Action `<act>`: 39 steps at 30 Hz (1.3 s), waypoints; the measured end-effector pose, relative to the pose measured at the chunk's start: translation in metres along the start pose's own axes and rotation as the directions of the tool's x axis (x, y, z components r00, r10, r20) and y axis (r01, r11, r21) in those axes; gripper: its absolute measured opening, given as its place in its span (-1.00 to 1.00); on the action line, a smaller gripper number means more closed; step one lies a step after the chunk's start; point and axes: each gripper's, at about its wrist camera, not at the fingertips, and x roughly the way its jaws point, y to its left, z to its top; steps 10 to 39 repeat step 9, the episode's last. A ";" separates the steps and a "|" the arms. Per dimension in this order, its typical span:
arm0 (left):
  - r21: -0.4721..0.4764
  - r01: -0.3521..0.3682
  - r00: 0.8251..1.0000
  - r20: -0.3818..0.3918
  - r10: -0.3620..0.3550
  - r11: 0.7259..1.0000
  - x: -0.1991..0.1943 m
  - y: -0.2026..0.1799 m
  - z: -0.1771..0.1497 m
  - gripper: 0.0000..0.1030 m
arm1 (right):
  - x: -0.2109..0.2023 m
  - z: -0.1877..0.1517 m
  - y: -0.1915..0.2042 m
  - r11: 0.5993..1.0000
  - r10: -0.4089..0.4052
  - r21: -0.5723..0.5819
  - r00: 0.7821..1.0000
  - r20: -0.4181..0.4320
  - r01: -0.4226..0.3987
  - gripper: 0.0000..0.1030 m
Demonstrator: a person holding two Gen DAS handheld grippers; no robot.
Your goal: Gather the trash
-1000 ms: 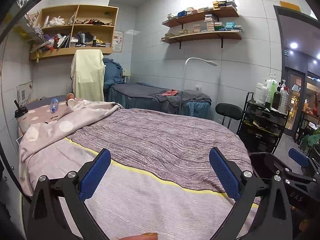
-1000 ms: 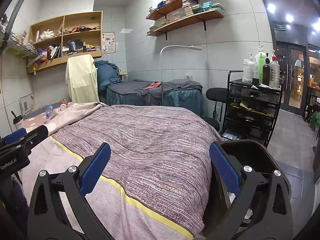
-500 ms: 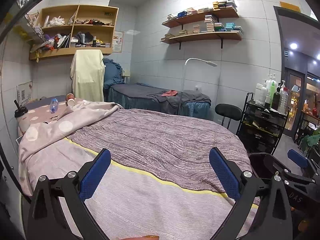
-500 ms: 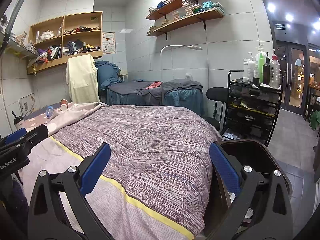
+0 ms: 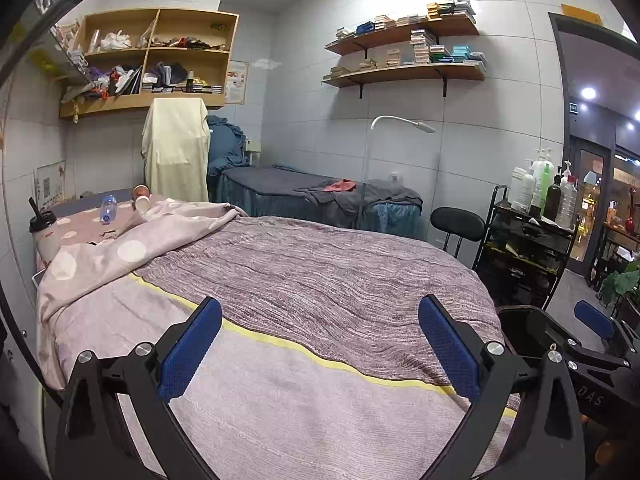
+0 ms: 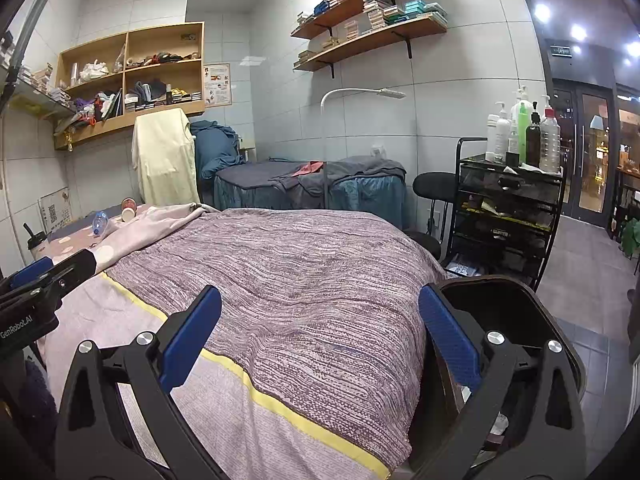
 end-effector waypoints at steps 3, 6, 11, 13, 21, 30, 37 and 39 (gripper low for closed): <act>-0.002 0.002 1.000 -0.003 -0.002 1.000 0.000 -0.001 -0.001 0.88 | 0.000 -0.003 0.002 1.000 0.001 0.001 1.000 -0.001 -0.001 0.89; -0.002 0.005 1.000 -0.006 -0.005 1.000 0.000 -0.001 -0.002 0.88 | 0.001 -0.005 0.004 1.000 0.001 0.003 1.000 -0.003 -0.001 0.89; -0.003 0.006 1.000 -0.008 -0.006 1.000 0.001 -0.002 -0.002 0.88 | 0.001 -0.008 0.007 1.000 0.000 0.006 1.000 -0.005 0.000 0.89; -0.003 0.006 1.000 -0.008 -0.006 1.000 0.001 -0.002 -0.002 0.88 | 0.001 -0.008 0.007 1.000 0.000 0.006 1.000 -0.005 0.000 0.89; -0.003 0.006 1.000 -0.008 -0.006 1.000 0.001 -0.002 -0.002 0.88 | 0.001 -0.008 0.007 1.000 0.000 0.006 1.000 -0.005 0.000 0.89; -0.003 0.006 1.000 -0.008 -0.006 1.000 0.001 -0.002 -0.002 0.88 | 0.001 -0.008 0.007 1.000 0.000 0.006 1.000 -0.005 0.000 0.89; -0.003 0.006 1.000 -0.008 -0.006 1.000 0.001 -0.002 -0.002 0.88 | 0.001 -0.008 0.007 1.000 0.000 0.006 1.000 -0.005 0.000 0.89; -0.003 0.006 1.000 -0.008 -0.006 1.000 0.001 -0.002 -0.002 0.88 | 0.001 -0.008 0.007 1.000 0.000 0.006 1.000 -0.005 0.000 0.89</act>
